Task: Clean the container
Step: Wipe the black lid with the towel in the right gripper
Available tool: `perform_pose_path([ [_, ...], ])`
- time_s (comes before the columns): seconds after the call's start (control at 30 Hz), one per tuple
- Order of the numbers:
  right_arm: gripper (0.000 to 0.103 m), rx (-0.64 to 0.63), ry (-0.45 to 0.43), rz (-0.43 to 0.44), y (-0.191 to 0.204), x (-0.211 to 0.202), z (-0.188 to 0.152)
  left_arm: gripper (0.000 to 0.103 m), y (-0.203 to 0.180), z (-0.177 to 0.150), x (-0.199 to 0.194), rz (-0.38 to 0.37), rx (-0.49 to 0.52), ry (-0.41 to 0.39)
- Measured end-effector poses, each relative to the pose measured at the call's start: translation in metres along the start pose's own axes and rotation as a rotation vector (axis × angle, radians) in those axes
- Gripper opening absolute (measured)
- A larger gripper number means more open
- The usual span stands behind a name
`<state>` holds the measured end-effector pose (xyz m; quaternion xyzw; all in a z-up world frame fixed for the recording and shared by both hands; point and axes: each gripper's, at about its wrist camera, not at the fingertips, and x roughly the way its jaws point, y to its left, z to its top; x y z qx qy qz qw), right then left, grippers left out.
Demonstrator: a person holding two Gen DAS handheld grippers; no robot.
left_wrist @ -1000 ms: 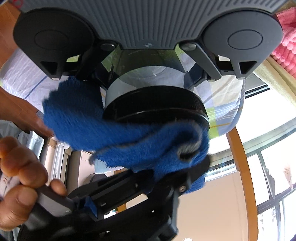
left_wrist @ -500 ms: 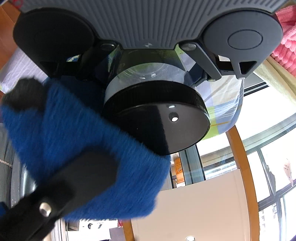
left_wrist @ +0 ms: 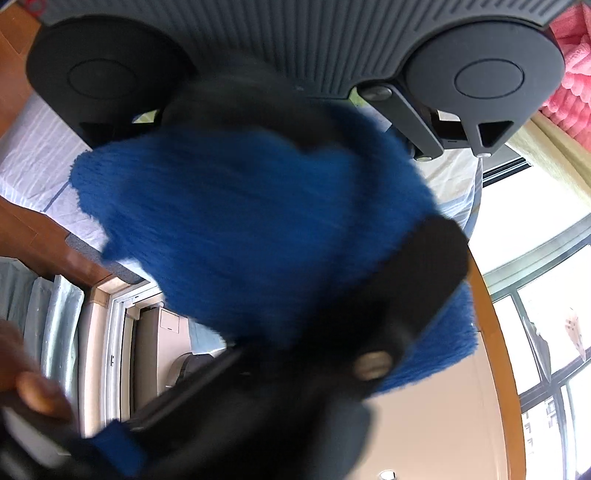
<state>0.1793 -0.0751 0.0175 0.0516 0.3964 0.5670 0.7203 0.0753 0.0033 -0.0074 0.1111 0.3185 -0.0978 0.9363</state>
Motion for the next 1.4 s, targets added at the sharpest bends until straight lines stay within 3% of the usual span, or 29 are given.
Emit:
perform_pose_path([
  [0.4, 0.002, 0.026, -0.162, -0.149, -0.011, 0.000, -0.001, 0.087, -0.003, 0.006, -0.003, -0.002, -0.013, 0.004],
  [0.77, 0.005, -0.011, -0.192, -0.421, 0.003, -0.036, -0.013, 0.087, -0.002, 0.005, -0.006, -0.003, -0.006, -0.006],
  [1.03, 0.007, 0.026, -0.170, -0.248, 0.030, -0.081, -0.041, 0.087, 0.000, 0.006, -0.008, -0.007, -0.013, -0.002],
  [1.23, 0.005, 0.076, -0.141, -0.165, 0.020, -0.058, -0.049, 0.087, 0.001, 0.006, -0.010, -0.007, -0.012, -0.003],
  [1.4, 0.002, 0.130, -0.184, -0.123, 0.001, -0.051, -0.048, 0.087, 0.001, 0.006, -0.013, -0.010, -0.023, -0.002],
])
